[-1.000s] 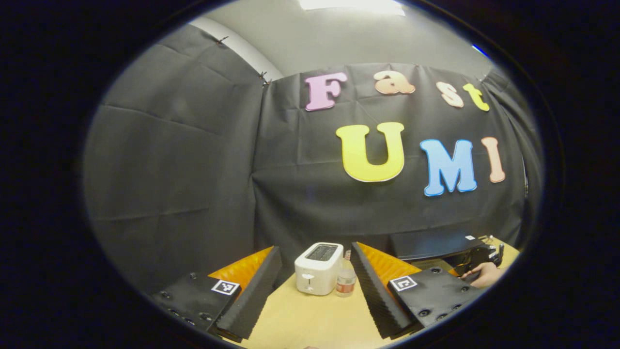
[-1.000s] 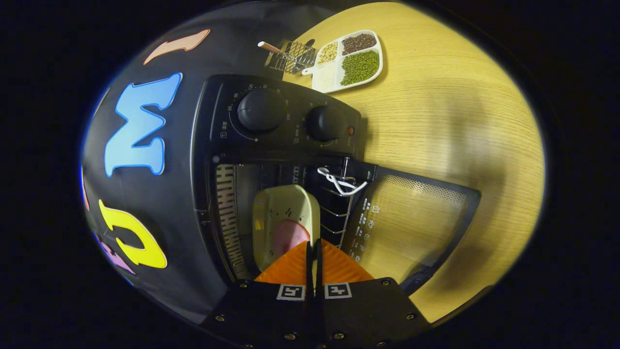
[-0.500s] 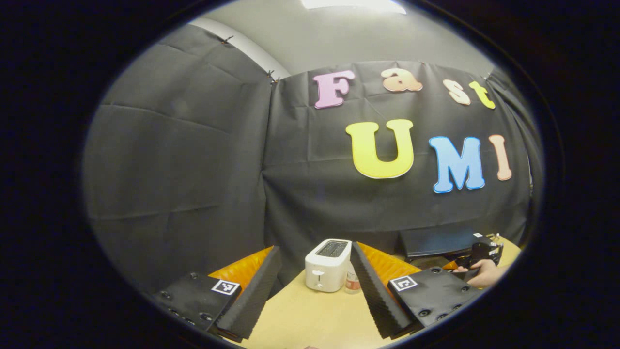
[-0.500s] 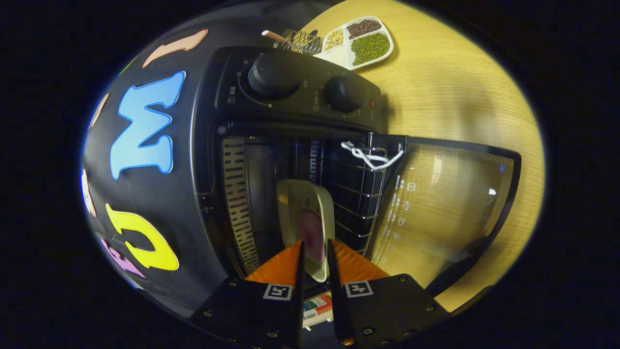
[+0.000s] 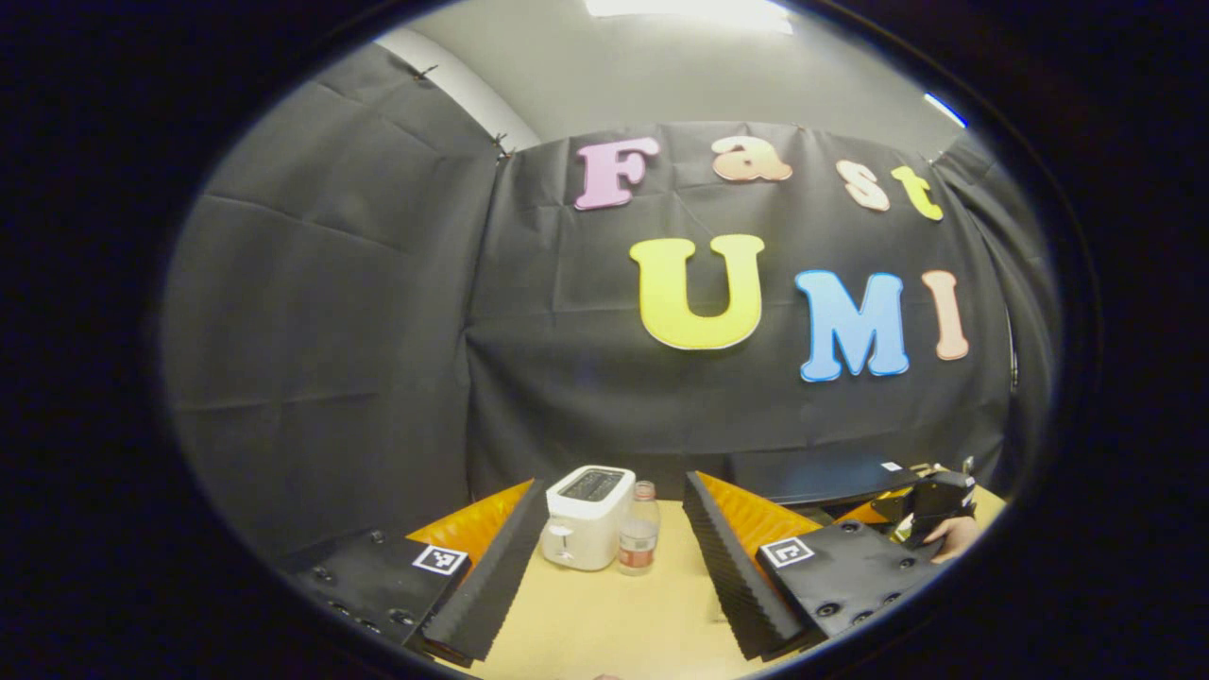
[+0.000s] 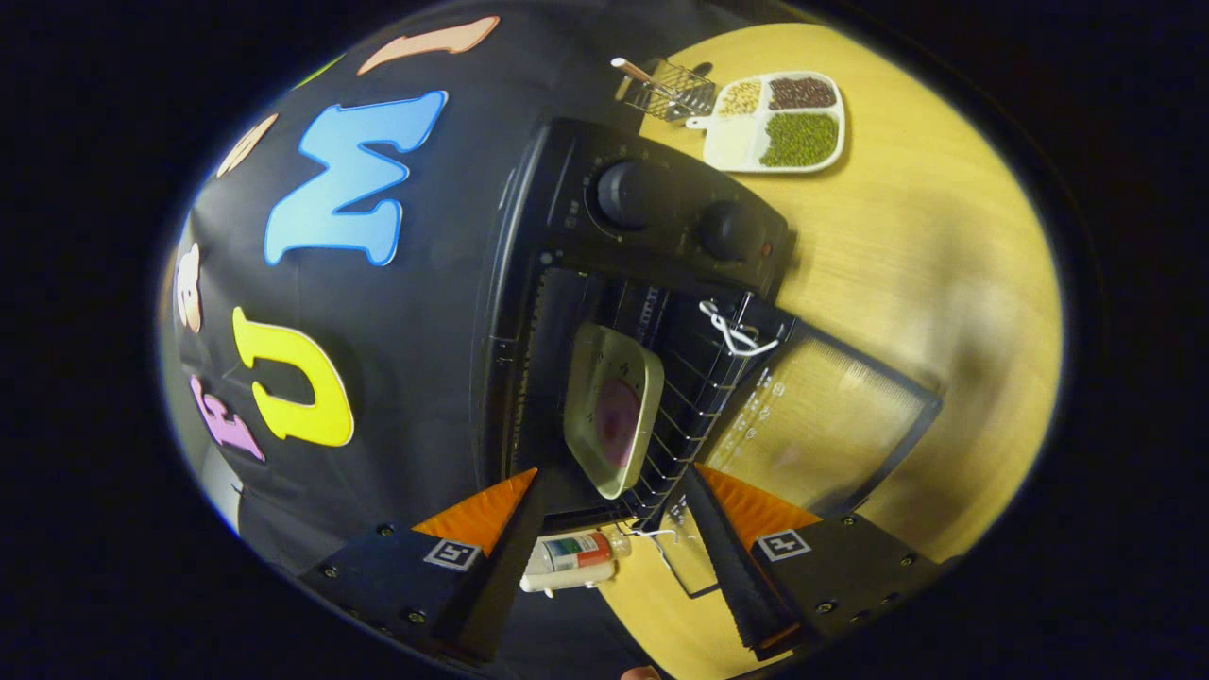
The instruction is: Open the electric oven with the left hand, put the food in, and close the electric oven.
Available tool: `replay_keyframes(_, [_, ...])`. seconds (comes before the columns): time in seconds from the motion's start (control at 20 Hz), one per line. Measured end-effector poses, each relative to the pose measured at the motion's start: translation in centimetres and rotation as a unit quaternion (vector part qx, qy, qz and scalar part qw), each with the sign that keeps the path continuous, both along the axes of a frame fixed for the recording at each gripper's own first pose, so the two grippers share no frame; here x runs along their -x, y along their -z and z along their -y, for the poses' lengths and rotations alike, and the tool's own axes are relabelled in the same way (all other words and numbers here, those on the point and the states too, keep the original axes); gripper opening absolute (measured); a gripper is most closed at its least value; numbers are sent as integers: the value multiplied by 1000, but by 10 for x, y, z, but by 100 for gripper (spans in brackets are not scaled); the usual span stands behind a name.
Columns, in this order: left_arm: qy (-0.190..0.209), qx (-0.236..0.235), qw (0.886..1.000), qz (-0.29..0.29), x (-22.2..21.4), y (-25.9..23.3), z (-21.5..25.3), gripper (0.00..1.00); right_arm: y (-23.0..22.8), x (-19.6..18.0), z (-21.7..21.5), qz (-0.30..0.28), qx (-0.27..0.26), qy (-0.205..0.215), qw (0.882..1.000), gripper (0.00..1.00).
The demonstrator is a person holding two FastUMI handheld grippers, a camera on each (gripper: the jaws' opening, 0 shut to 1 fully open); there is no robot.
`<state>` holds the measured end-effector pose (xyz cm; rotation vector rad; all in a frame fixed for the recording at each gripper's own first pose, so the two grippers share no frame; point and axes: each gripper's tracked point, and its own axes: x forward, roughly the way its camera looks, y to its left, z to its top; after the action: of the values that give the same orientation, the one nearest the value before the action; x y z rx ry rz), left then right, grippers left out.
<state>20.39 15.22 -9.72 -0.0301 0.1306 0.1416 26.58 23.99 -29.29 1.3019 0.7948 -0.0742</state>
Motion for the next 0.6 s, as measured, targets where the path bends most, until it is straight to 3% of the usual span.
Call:
replay_keyframes(0.2, [30, 11, 999, -14, -6, 16, 40, 97, 1, 24, 34, 26, 73, -47, 996, 95])
replay_keyframes(0.4, [65, 14, 997, -32, -8, 30, 83, 100, -5, 41, 73, 61, 143, -73, 985, 97])
replay_keyframes(0.6, [97, 21, 994, -45, -7, 41, 126, 90, -18, 59, 114, 90, 196, -91, 972, 97])
